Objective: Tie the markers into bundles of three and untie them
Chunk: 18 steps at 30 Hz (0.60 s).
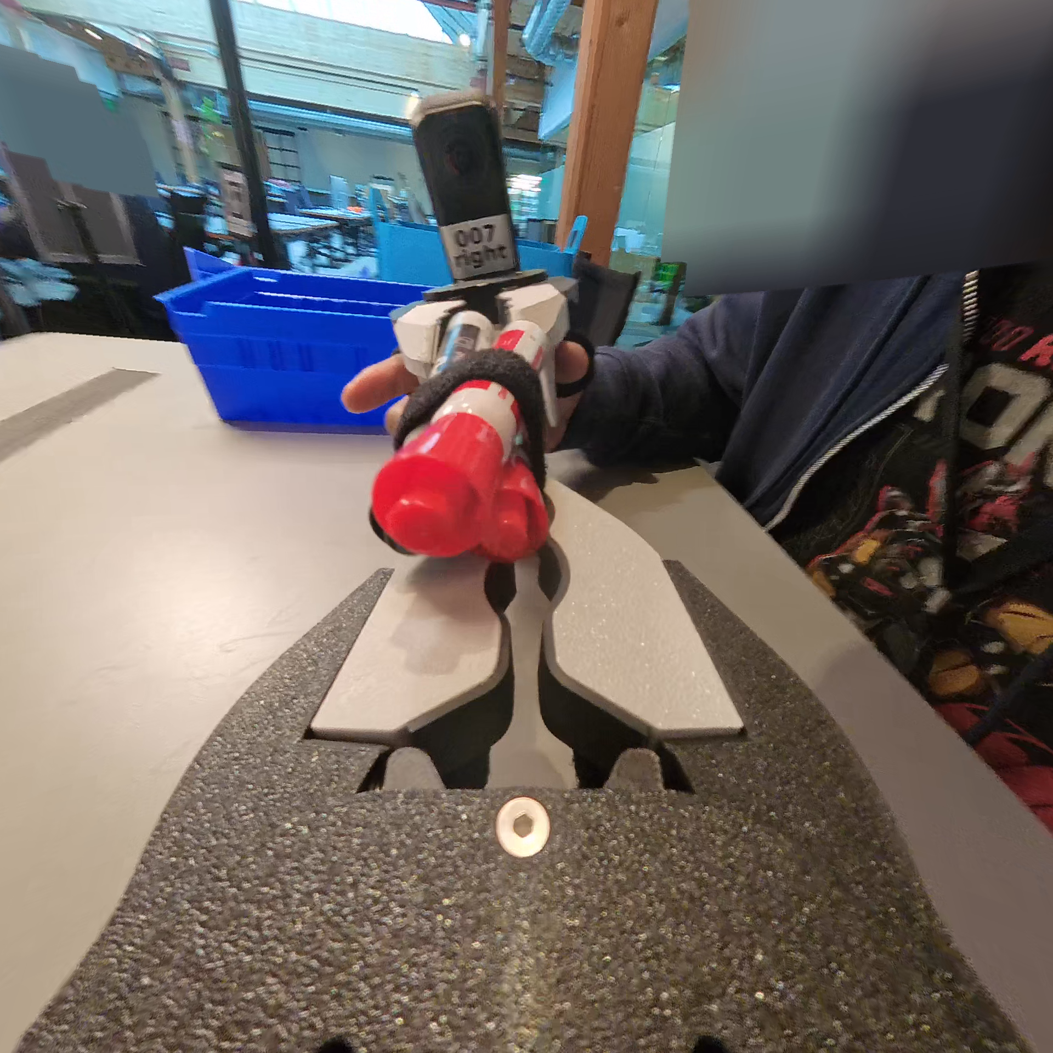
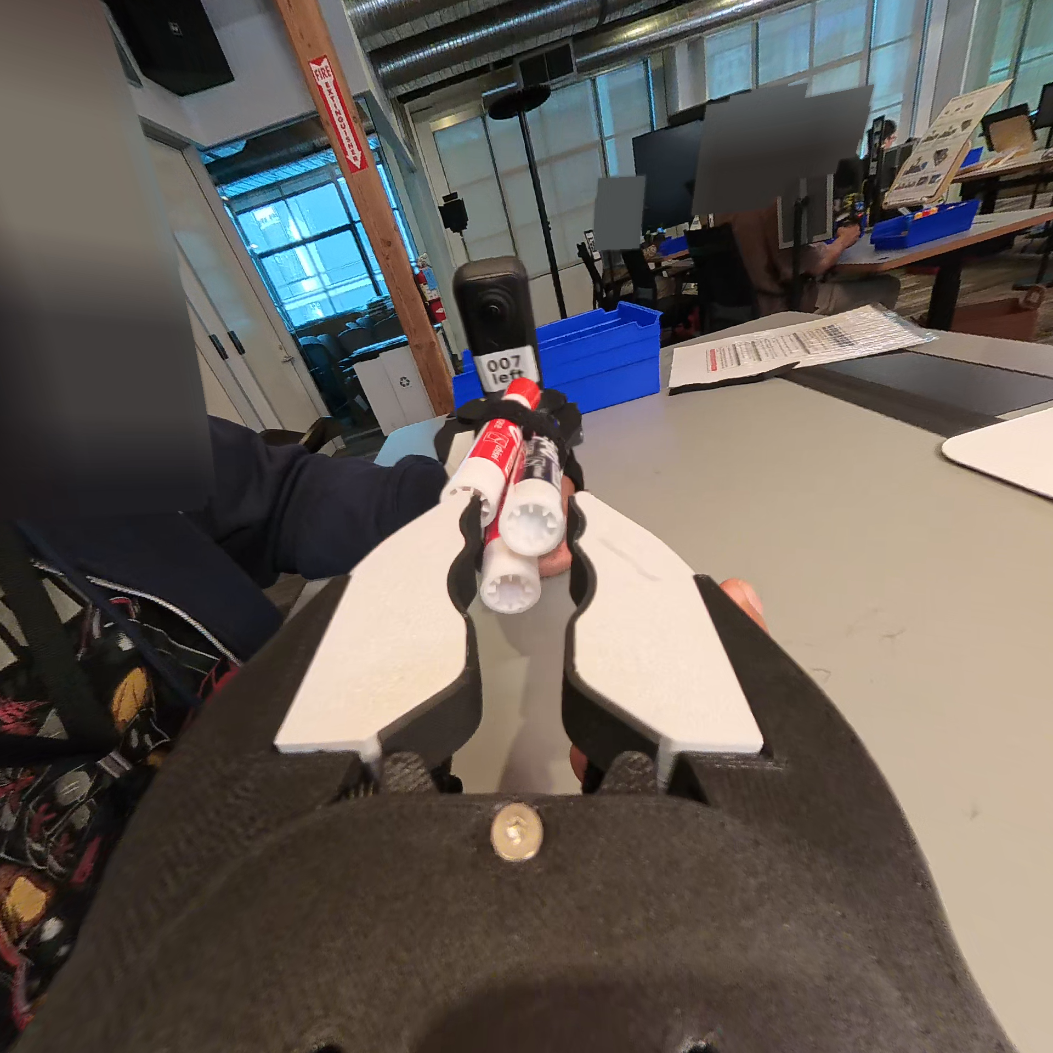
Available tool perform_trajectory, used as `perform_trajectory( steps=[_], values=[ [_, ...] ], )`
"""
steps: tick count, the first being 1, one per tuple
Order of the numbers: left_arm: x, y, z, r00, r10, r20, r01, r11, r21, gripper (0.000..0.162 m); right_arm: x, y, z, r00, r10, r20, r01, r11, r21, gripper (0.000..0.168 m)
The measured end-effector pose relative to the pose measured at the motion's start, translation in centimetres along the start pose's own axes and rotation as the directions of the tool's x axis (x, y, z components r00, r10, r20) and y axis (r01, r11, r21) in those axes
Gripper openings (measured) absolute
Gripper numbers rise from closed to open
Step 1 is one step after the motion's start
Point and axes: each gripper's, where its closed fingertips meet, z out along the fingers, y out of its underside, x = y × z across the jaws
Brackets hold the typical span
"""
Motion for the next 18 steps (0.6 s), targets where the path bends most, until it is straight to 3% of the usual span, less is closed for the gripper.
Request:
perform_trajectory(
  steps=[6,10,13,18],
  values=[
    [-2.1,-1.6,-1.2,0.972,0.115,0.206,-0.129,0.990,0.057,0.003,0.9,-0.7,-0.5,0.964,-0.212,-0.158,0.220,0.975,0.039,0.037],
    [-2.9,-1.7,-1.3,0.935,0.177,0.306,-0.194,0.981,0.026,0.003,1.4,-2.3,-1.4,0.954,-0.198,-0.225,0.232,0.963,0.134,0.045],
    [-4.0,-2.2,-1.8,0.890,0.186,0.417,-0.225,0.973,0.045,0.004,1.6,-2.3,-1.3,0.938,-0.203,-0.280,0.246,0.961,0.128,0.047],
    [-4.4,-1.7,-1.7,0.855,0.240,0.459,-0.260,0.965,-0.020,0.004,2.0,-1.6,-0.5,0.928,-0.162,-0.336,0.213,0.970,0.120,0.057]
  ],
)
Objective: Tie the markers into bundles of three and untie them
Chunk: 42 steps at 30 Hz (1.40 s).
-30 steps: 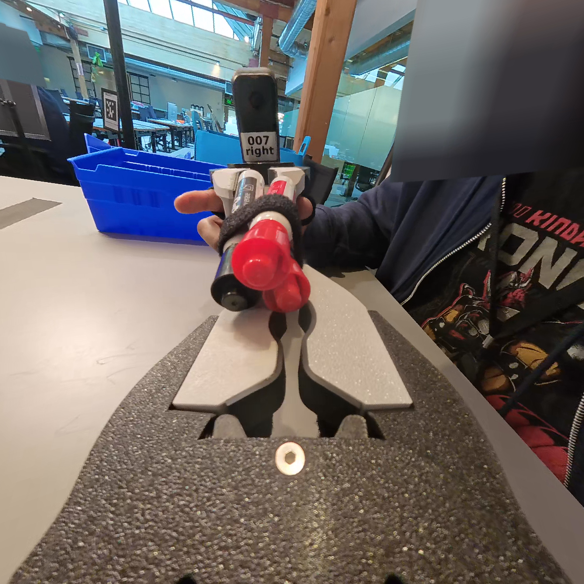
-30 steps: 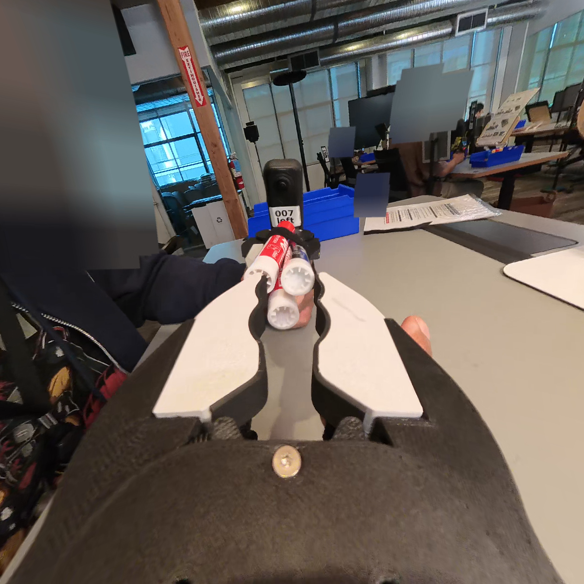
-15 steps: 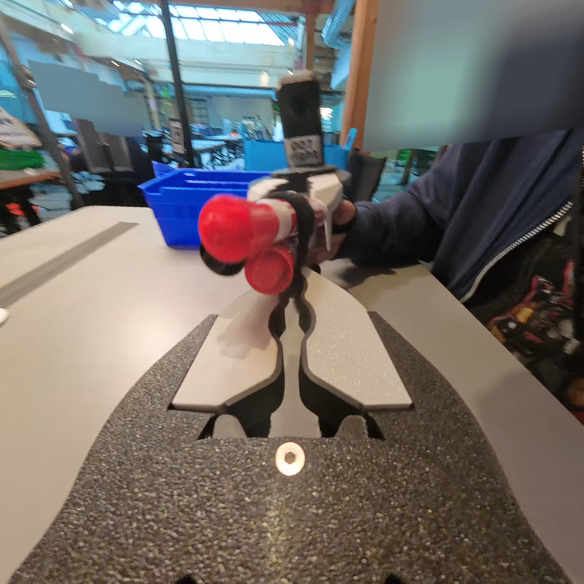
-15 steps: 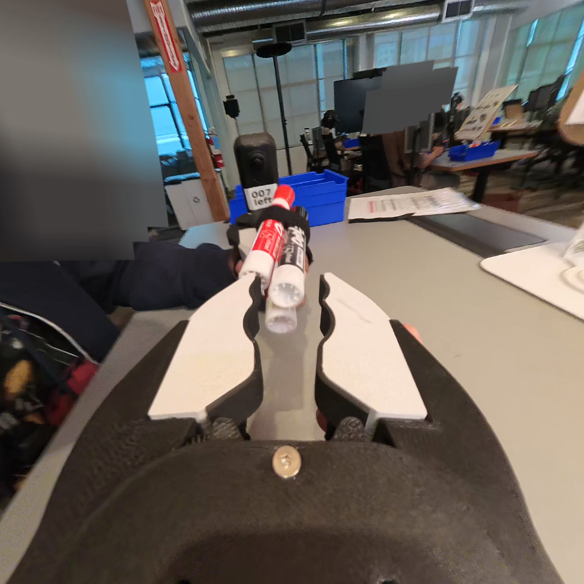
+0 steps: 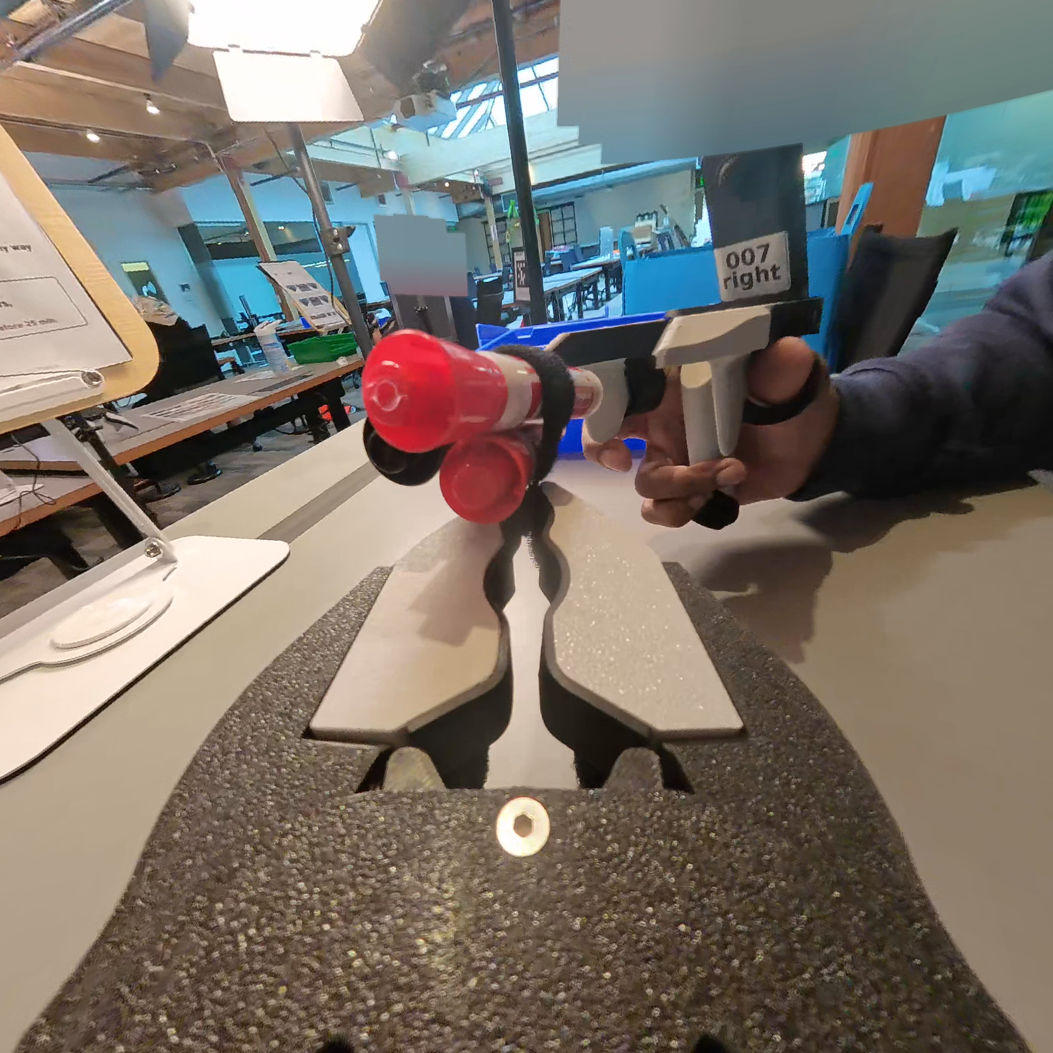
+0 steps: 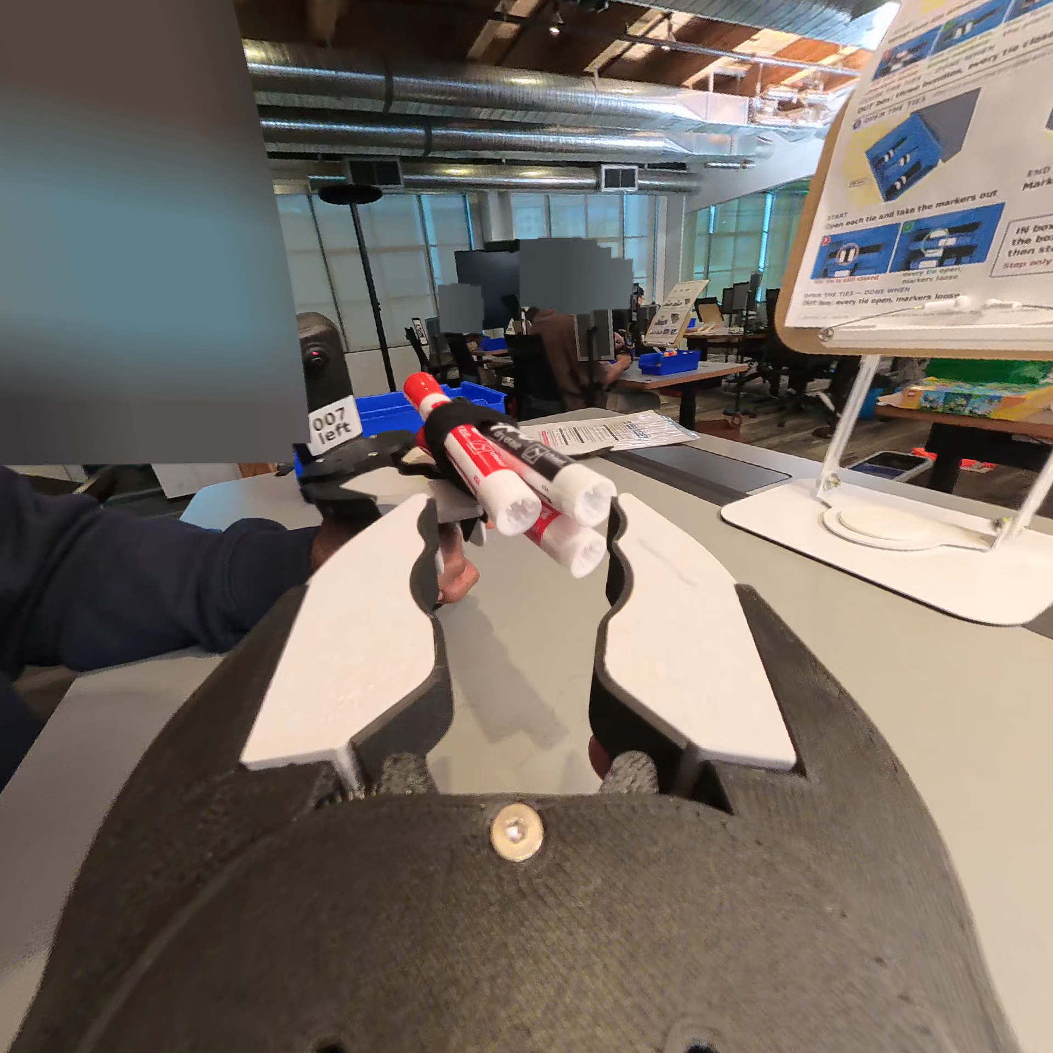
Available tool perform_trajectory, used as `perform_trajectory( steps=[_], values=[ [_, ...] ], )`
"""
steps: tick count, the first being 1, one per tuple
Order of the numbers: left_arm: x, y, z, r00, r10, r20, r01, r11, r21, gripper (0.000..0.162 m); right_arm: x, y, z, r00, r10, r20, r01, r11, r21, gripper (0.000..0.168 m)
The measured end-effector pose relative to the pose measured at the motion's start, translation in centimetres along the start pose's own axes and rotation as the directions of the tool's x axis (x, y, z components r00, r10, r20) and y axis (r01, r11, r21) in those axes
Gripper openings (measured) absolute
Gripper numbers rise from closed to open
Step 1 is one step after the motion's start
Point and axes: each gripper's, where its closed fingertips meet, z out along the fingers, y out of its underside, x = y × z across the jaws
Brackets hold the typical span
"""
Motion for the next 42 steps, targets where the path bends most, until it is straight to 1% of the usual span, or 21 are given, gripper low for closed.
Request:
perform_trajectory(
  steps=[3,7,16,24,31,33,34,38,40,42],
  values=[
    [0.6,0.3,0.4,1.000,0.026,-0.007,-0.026,0.999,-0.022,0.003,0.3,0.7,0.3,0.999,0.025,-0.043,-0.026,0.999,-0.022,0.061],
    [0.9,0.7,0.6,0.998,0.055,-0.010,-0.056,0.997,-0.046,0.004,0.8,0.9,0.4,0.994,0.066,-0.082,-0.068,0.998,-0.019,0.059],
    [1.4,0.8,0.7,0.998,0.051,-0.031,-0.052,0.998,-0.043,0.004,0.5,1.1,0.6,0.990,0.122,-0.070,-0.123,0.992,-0.015,0.061],
    [1.5,0.9,0.8,0.999,0.027,-0.046,-0.029,0.999,-0.042,0.004,-0.3,1.4,0.9,0.995,0.089,-0.049,-0.091,0.995,-0.033,0.060],
    [1.5,1.0,0.8,0.999,0.005,-0.053,-0.007,0.999,-0.039,0.004,-0.5,1.6,1.1,0.997,0.050,-0.057,-0.053,0.997,-0.057,0.065],
    [1.3,1.0,0.8,0.998,-0.025,-0.054,0.023,0.999,-0.034,0.004,-0.4,1.8,1.2,0.997,0.031,-0.065,-0.036,0.996,-0.078,0.065],
    [1.1,0.8,0.8,0.997,-0.057,-0.052,0.055,0.998,-0.025,0.004,-0.2,1.9,1.2,0.997,0.010,-0.081,-0.018,0.996,-0.092,0.062],
    [-0.4,0.1,0.5,0.971,-0.236,-0.036,0.237,0.970,0.051,0.003,0.6,1.4,0.7,0.985,-0.035,-0.170,0.023,0.997,-0.069,0.056],
    [-0.8,0.1,0.3,0.963,-0.269,-0.028,0.270,0.961,0.059,0.003,0.1,1.3,0.9,0.985,-0.057,-0.161,0.046,0.996,-0.070,0.057],
    [-0.6,0.2,0.4,0.965,-0.262,-0.029,0.264,0.963,0.049,0.003,-0.4,1.4,1.1,0.987,-0.071,-0.146,0.061,0.995,-0.075,0.057]
  ],
)
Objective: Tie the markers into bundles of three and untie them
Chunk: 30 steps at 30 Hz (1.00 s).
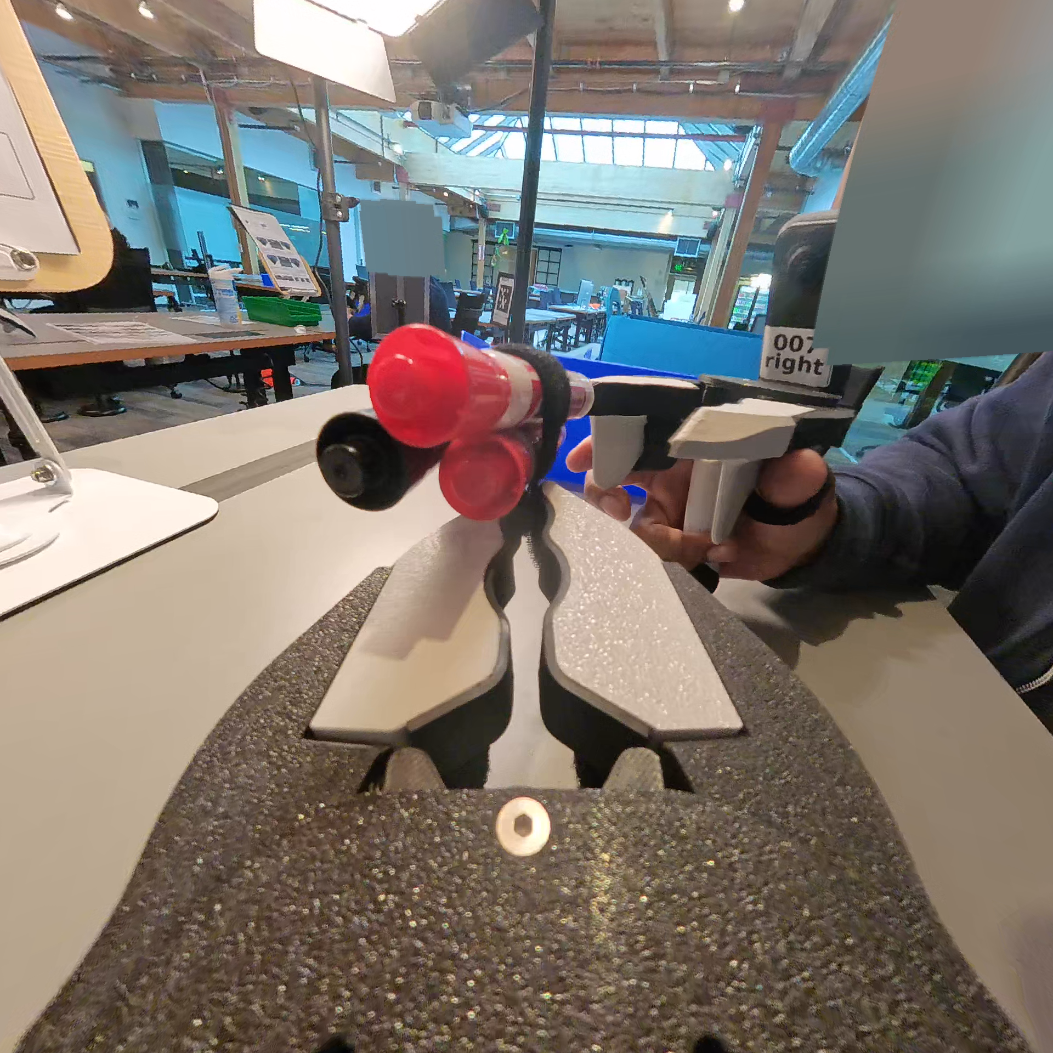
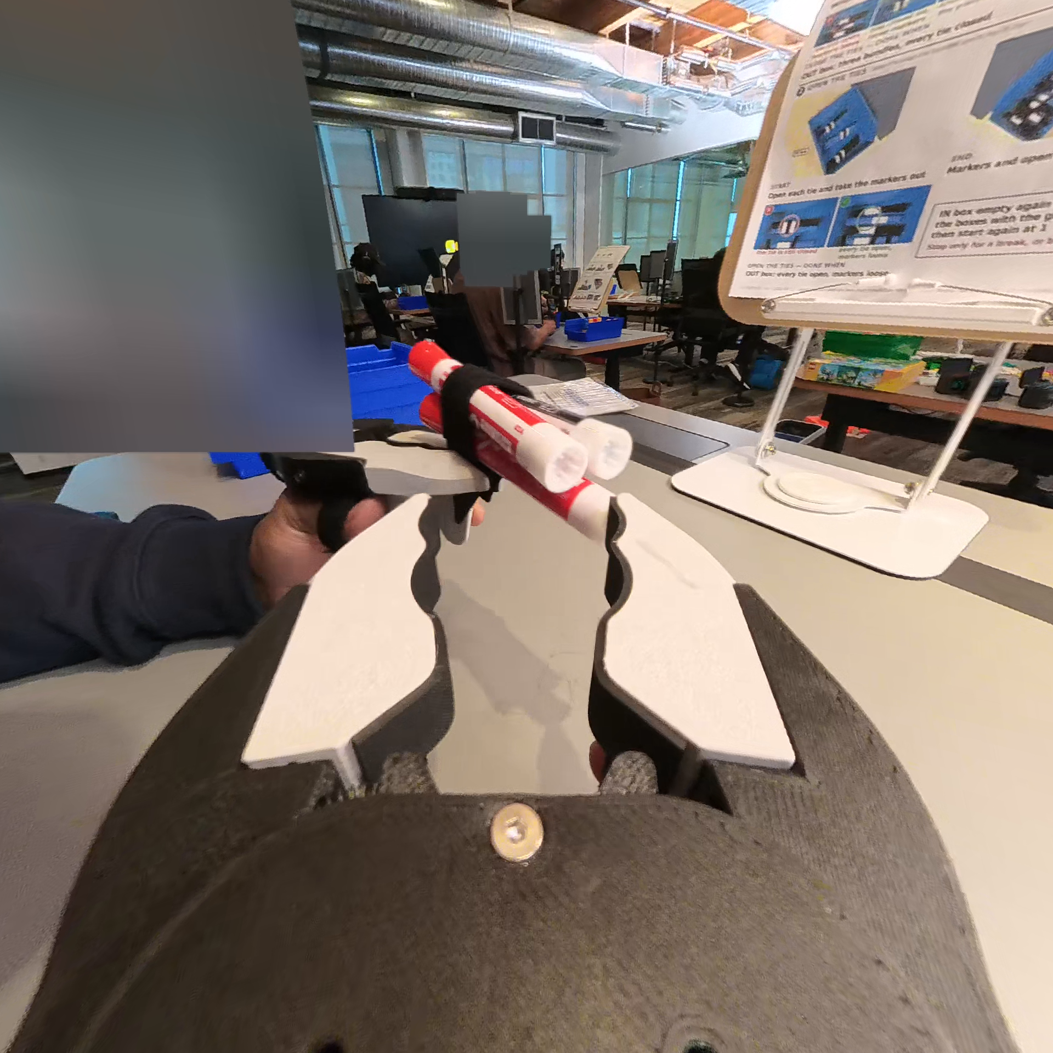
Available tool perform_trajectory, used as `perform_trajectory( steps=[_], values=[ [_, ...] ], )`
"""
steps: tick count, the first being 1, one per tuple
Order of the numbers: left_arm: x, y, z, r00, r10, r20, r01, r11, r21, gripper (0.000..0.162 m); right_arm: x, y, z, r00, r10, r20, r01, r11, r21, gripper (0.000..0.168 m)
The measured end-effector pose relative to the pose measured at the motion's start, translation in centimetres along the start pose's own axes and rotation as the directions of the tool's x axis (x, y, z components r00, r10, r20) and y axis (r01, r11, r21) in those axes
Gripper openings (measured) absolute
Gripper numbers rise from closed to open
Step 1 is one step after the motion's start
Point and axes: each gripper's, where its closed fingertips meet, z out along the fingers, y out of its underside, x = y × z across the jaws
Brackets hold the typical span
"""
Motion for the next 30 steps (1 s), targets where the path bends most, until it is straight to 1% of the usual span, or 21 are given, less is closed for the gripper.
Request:
perform_trajectory(
  steps=[2,4,10,18,20,21,23,25,28,30],
  values=[
    [0.5,0.4,0.3,0.999,0.031,-0.011,-0.032,0.999,-0.031,0.003,-0.7,0.2,0.1,1.000,-0.012,0.024,0.012,1.000,-0.007,0.055],
    [0.7,0.7,0.5,0.998,0.066,-0.005,-0.066,0.996,-0.055,0.003,-0.8,0.3,0.2,0.999,-0.034,0.009,0.034,0.999,-0.015,0.060],
    [0.8,1.2,0.5,0.994,0.112,-0.003,-0.112,0.989,-0.094,0.003,-0.8,0.6,0.3,0.999,-0.045,0.002,0.045,0.999,-0.029,0.063],
    [0.8,1.3,0.6,0.993,0.115,-0.010,-0.115,0.987,-0.108,0.003,-1.0,0.7,0.4,0.999,-0.053,0.012,0.053,0.998,-0.035,0.063],
    [0.6,1.1,0.5,0.996,0.088,-0.005,-0.088,0.992,-0.091,0.003,-1.1,0.7,0.4,0.998,-0.063,0.021,0.064,0.997,-0.041,0.062],
    [0.4,0.8,0.4,0.999,0.051,-0.007,-0.051,0.996,-0.067,0.003,-1.1,0.6,0.4,0.997,-0.077,0.017,0.078,0.996,-0.041,0.060],
    [-0.2,0.1,0.0,0.999,-0.037,0.000,0.037,0.999,-0.005,0.003,0.0,-0.2,0.0,0.993,-0.096,-0.061,0.096,0.995,-0.010,0.061],
    [-0.8,-0.4,-0.4,0.994,-0.112,-0.006,0.112,0.993,0.044,0.003,1.3,-0.4,-0.3,0.992,-0.061,-0.114,0.061,0.998,-0.002,0.062],
    [-0.8,-0.5,-0.5,0.989,-0.142,-0.028,0.144,0.988,0.053,0.003,1.6,0.4,0.1,0.997,0.035,-0.074,-0.037,0.999,-0.029,0.065],
    [-0.3,-0.2,-0.1,0.990,-0.135,-0.043,0.137,0.990,0.028,0.003,1.1,0.8,0.3,0.998,0.045,-0.045,-0.047,0.998,-0.036,0.065]
  ],
)
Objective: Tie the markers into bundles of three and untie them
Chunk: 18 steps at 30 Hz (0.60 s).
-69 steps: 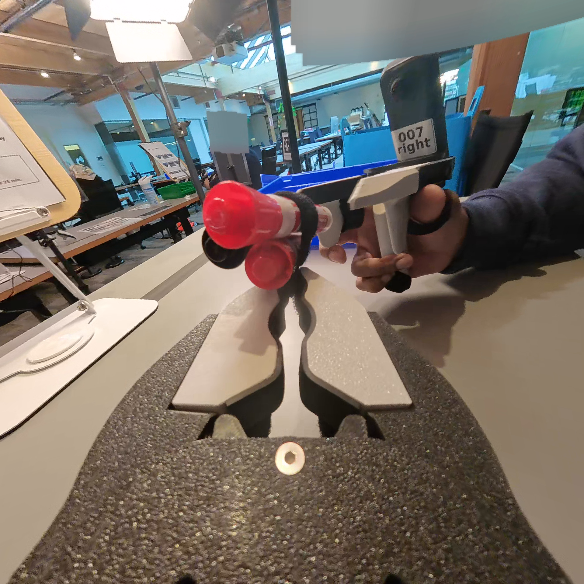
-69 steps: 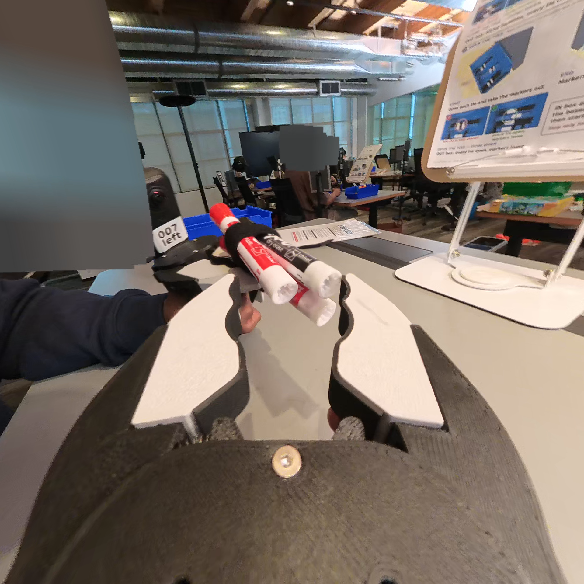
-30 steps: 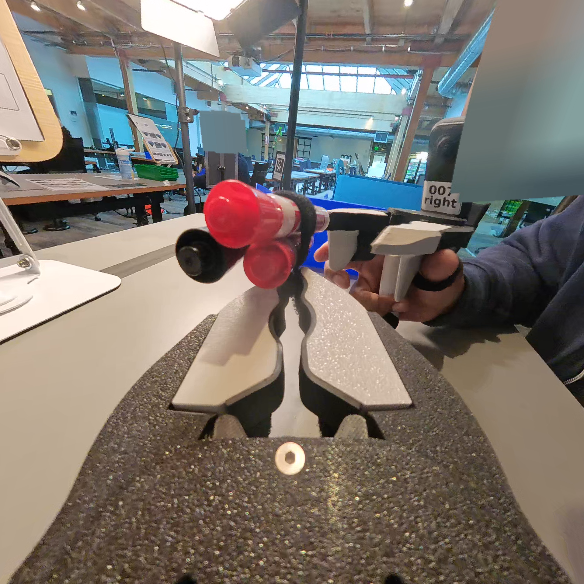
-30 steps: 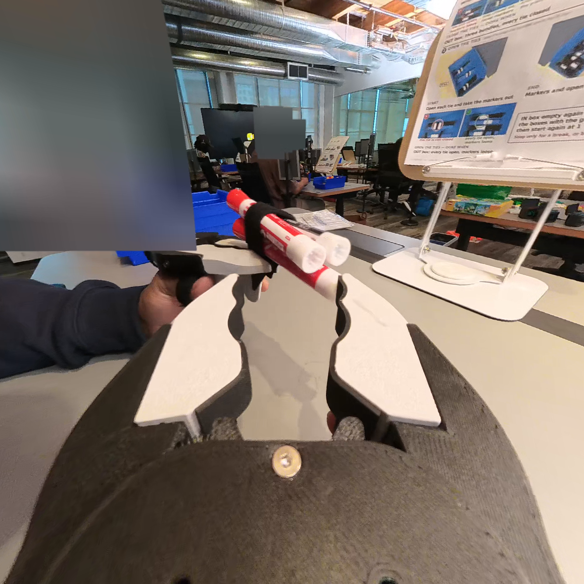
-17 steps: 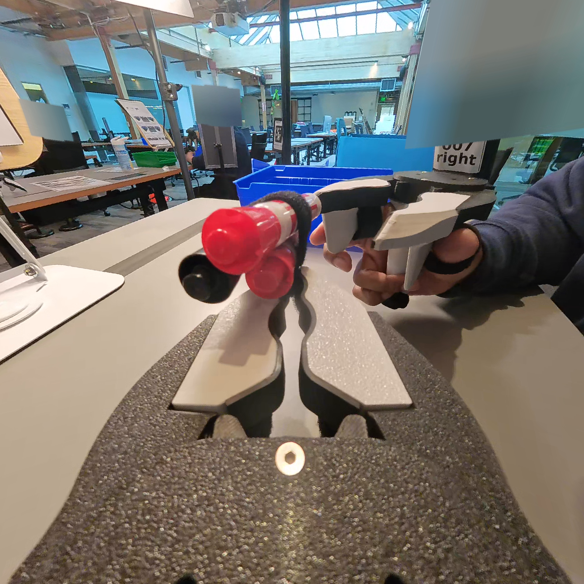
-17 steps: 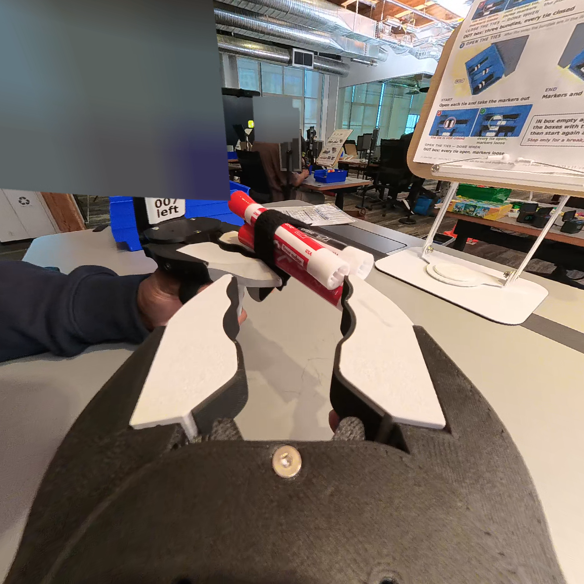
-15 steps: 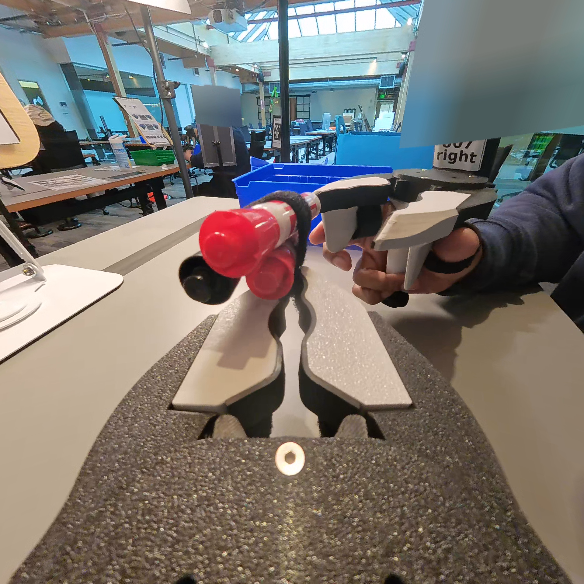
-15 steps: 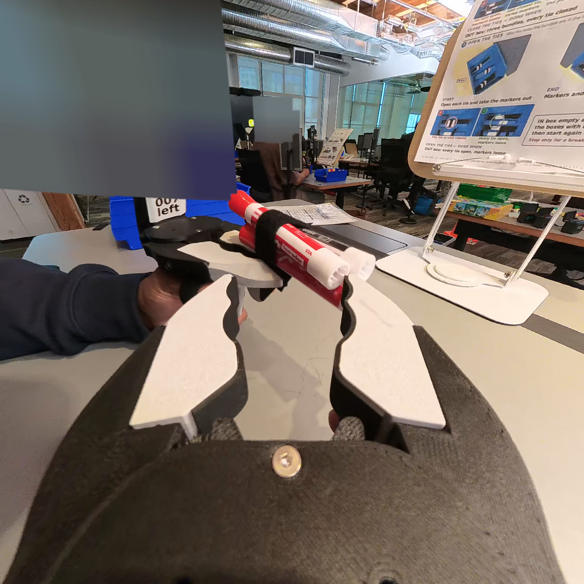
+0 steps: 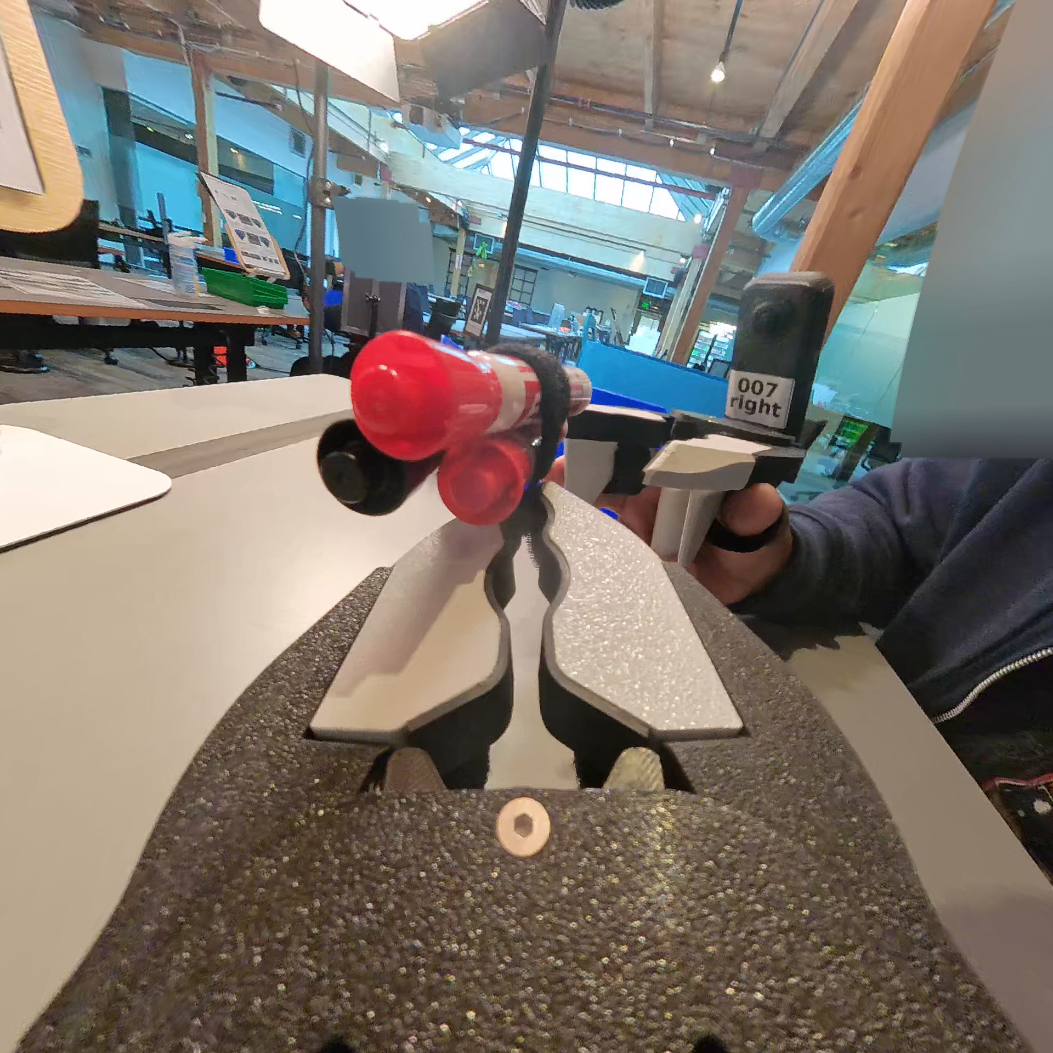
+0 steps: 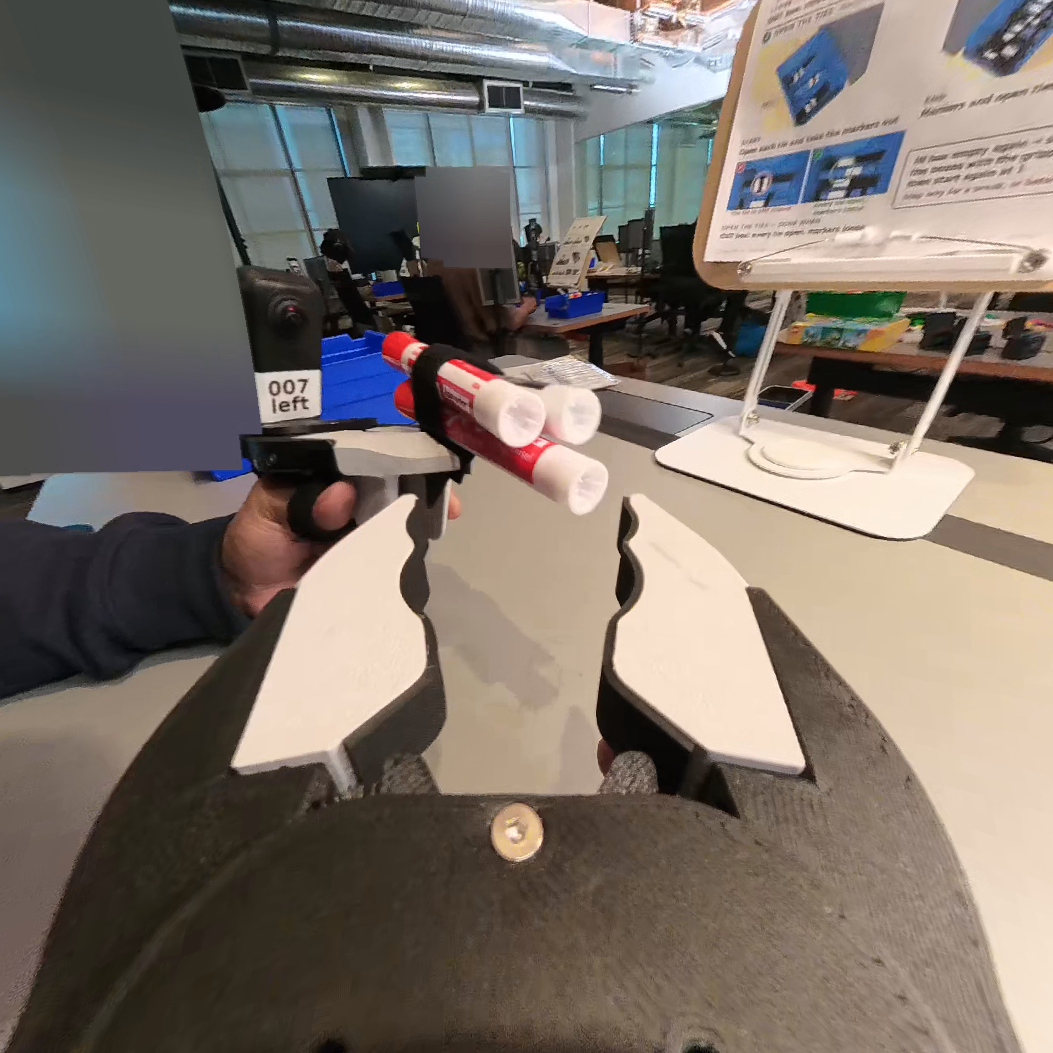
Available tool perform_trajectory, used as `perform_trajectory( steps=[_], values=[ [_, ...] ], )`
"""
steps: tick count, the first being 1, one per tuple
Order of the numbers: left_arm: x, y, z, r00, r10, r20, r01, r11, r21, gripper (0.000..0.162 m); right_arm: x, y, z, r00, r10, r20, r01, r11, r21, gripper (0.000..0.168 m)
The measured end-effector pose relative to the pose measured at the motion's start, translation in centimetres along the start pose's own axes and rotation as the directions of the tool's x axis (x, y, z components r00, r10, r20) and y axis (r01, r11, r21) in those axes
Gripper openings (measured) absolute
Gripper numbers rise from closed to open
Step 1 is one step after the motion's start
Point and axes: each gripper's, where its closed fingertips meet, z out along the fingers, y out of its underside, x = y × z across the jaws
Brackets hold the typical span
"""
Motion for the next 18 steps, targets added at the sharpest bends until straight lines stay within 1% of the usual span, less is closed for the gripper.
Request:
perform_trajectory(
  steps=[1,5,8,18],
  values=[
    [0.2,0.2,0.2,1.000,0.008,-0.006,-0.008,1.000,-0.014,0.003,-0.4,0.0,0.0,1.000,-0.010,0.014,0.010,1.000,0.001,0.063],
    [0.3,0.5,0.4,1.000,0.000,-0.008,0.000,0.999,-0.036,0.003,-0.6,0.2,0.1,0.999,-0.040,-0.002,0.040,0.999,-0.009,0.068],
    [0.4,0.8,0.5,1.000,0.028,0.002,-0.028,0.997,-0.066,0.003,-0.6,0.4,0.2,0.999,-0.047,-0.014,0.047,0.999,-0.022,0.072],
    [0.7,1.3,0.8,0.998,0.065,0.006,-0.064,0.993,-0.100,0.004,-1.2,0.5,0.3,0.999,-0.046,0.005,0.047,0.999,-0.024,0.072]
  ],
)
